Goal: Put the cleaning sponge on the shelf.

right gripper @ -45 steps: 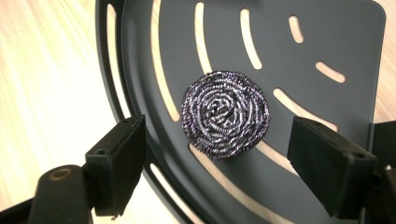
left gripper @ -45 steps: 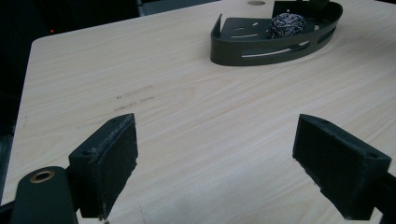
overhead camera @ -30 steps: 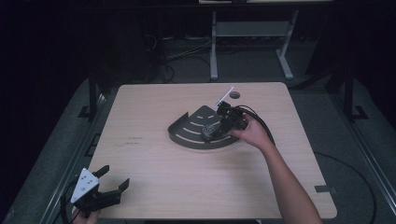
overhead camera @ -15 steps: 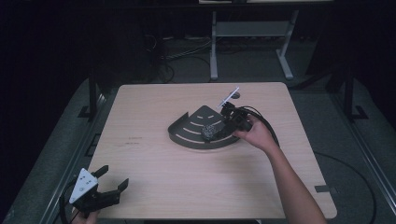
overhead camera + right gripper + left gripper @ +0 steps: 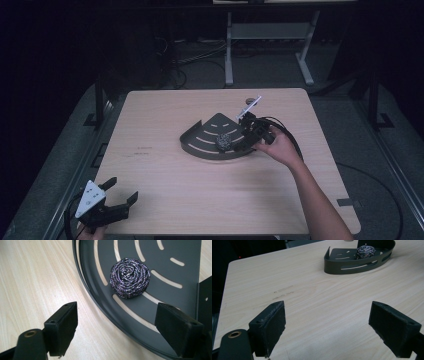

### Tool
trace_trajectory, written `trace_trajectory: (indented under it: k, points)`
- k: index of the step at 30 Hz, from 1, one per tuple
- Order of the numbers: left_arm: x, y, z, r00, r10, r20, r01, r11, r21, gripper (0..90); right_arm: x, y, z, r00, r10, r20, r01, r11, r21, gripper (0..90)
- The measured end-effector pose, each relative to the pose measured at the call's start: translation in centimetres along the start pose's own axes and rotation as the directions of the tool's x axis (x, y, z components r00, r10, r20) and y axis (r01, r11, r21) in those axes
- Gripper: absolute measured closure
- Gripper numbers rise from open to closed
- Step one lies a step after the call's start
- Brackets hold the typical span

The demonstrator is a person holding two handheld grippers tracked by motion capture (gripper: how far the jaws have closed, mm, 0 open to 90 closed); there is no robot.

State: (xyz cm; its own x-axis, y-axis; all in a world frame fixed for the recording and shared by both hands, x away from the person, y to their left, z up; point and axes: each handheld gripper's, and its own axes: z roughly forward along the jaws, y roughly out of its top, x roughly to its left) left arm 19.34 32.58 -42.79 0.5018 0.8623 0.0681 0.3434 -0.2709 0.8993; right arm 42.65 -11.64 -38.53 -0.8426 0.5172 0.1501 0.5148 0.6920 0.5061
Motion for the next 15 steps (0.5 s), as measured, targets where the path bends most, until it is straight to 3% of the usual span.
trace_trajectory:
  k: [15]
  points:
    - [-0.04, 0.01, 0.01, 1.0000, 0.004, 0.001, -0.004, 1.0000, 0.002, 13.2, 0.12, -1.12, -0.97, 1.0000, 0.002, 0.004, -0.002, 1.000, 0.021, 17.3]
